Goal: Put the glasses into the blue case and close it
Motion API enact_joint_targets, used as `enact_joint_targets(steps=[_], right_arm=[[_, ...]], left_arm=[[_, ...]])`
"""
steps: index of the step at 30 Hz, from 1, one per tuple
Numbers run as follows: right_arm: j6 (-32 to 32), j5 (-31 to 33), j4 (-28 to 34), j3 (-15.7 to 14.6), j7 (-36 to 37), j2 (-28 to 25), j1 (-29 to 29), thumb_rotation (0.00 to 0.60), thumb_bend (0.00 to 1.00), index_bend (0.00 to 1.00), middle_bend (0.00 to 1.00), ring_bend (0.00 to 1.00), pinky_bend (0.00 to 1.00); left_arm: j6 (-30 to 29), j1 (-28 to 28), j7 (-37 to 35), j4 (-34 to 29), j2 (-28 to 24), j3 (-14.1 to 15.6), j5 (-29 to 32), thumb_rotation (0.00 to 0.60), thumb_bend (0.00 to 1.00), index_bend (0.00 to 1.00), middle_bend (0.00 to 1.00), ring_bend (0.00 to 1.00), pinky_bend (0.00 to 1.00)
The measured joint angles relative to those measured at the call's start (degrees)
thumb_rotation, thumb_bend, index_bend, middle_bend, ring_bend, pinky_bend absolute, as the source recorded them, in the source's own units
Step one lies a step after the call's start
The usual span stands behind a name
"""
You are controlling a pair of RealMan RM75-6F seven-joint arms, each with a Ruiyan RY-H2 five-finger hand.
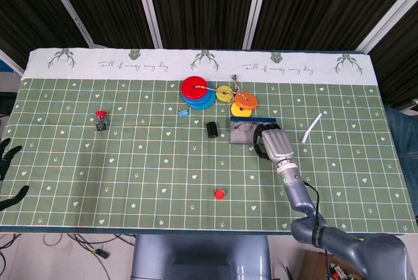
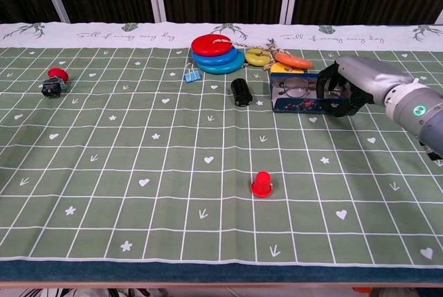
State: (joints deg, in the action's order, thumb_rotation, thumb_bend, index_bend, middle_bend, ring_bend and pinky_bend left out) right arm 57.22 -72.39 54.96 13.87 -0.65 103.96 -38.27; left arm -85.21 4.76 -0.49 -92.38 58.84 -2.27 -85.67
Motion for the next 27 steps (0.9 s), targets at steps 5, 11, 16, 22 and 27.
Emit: enact_joint_targets(steps=[5, 11, 16, 22, 27], right_arm=[[1.3, -0.8, 6.1, -1.1, -0.2, -3.2, 1.6, 0.6, 0.51, 0.65, 0.35, 0.33, 0.25], [2.3, -1.0, 14.9, -2.9, -2.2, -7.3, 3.9, 0.6, 0.51, 0.65, 0.35, 0.33, 0.25], [2.2, -0.4, 24.5, -4.3, -5.1, -11.6, 5.4, 0.6, 0.51, 0.66, 0.35, 0.33, 0.25], [1.6, 0.7, 30.3, -4.6, -9.6, -14.4, 5.3, 0.6, 0.51, 0.66, 0.35, 0.33, 0.25], [-0.2, 2.1, 30.2, -3.2, -10.7, -14.4, 3.6, 0.6, 0.51, 0.66, 0.35, 0.33, 0.25]], left_arm=[[0.2, 0.0, 0.2, 0.0, 0.0, 0.1, 0.0, 0.6, 0.23, 0.12, 0.0, 0.0, 0.0], [0.3, 0.0, 0.6, -0.2, 0.0, 0.2, 0.0, 0.6, 0.23, 0.12, 0.0, 0.0, 0.0], [0.2, 0.0, 0.7, -0.3, 0.0, 0.2, -0.1, 0.6, 0.23, 0.12, 0.0, 0.0, 0.0], [0.1, -0.1, 0.5, -0.3, -0.1, 0.2, 0.0, 0.6, 0.23, 0.12, 0.0, 0.0, 0.0], [0.2, 0.0, 0.7, -0.4, -0.1, 0.2, 0.1, 0.6, 0.23, 0.12, 0.0, 0.0, 0.0]])
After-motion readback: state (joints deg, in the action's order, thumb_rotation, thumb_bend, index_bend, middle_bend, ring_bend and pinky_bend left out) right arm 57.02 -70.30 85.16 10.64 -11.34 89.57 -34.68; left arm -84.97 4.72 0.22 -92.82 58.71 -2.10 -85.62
